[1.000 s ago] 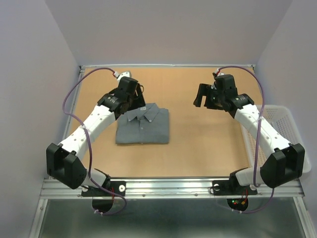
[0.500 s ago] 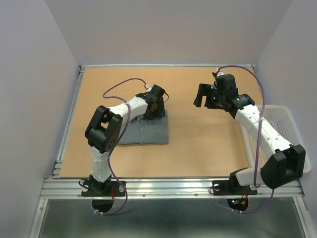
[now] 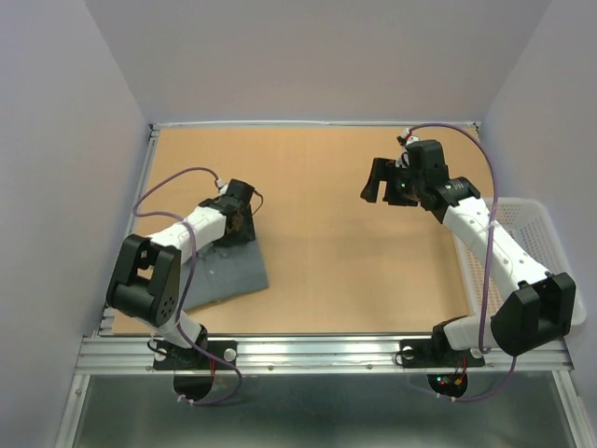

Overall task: Fold and stack the long sleeve shirts
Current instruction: Neatly place the folded shirt to the corner

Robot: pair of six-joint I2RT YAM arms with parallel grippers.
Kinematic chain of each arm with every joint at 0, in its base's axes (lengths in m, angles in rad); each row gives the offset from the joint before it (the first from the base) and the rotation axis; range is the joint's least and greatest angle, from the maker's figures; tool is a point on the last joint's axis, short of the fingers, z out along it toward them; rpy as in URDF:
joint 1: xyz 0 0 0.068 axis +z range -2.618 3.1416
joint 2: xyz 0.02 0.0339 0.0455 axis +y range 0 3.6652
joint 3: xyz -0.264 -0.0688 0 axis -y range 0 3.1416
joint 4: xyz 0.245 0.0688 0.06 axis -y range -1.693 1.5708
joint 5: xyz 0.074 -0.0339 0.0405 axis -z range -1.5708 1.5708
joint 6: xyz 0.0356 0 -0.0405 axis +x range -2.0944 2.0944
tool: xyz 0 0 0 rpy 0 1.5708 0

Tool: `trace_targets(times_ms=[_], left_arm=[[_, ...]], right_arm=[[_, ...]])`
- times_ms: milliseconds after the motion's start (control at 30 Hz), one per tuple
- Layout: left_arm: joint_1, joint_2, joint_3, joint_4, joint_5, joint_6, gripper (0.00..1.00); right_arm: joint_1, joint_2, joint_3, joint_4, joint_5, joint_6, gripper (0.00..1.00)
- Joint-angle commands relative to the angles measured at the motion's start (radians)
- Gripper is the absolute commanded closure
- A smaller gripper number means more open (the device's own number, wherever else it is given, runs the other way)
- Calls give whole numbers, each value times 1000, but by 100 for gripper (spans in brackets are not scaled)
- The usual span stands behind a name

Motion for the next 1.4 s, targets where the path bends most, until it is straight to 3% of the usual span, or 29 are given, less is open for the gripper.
trace_targets(times_ms=[0,133,233,367,433,600,667,800,900,967,1200,1367], left_arm=[[54,-158,2,-91,-118,67,28],[59,-211,128,-176,-184,62,28],[56,-234,174,-246,-125,-84,27],[60,-347,11,-137,54,-371,27],[68,-382,-94,-96,99,-439,28],[111,-459,-123,-157,7,-542,28],[154,-487,-127,-195,-24,-565,23],[286,-440,-153,-230,-15,-504,21],[333,-346,-88,-295,-38,-462,4],[340,-312,-67,-302,-59,-461,2],[448,-200,-73,-177,-50,-410,4],[505,-35,2,-146,-131,-205,4]], right_arm=[[-3,7,38,56,-34,7,11],[-3,7,50,56,-43,6,11],[-3,2,51,56,-43,-1,11],[-3,-16,45,56,-34,4,11],[-3,-22,39,57,-31,6,11],[-3,-36,25,56,-19,-4,11],[-3,-41,21,56,-22,-8,11],[-3,-47,16,57,-28,-16,11],[-3,-56,9,57,-19,-24,11],[-3,-64,4,57,-8,-28,11],[-3,-93,-16,56,31,-65,11],[-2,-93,-11,56,46,-79,11]])
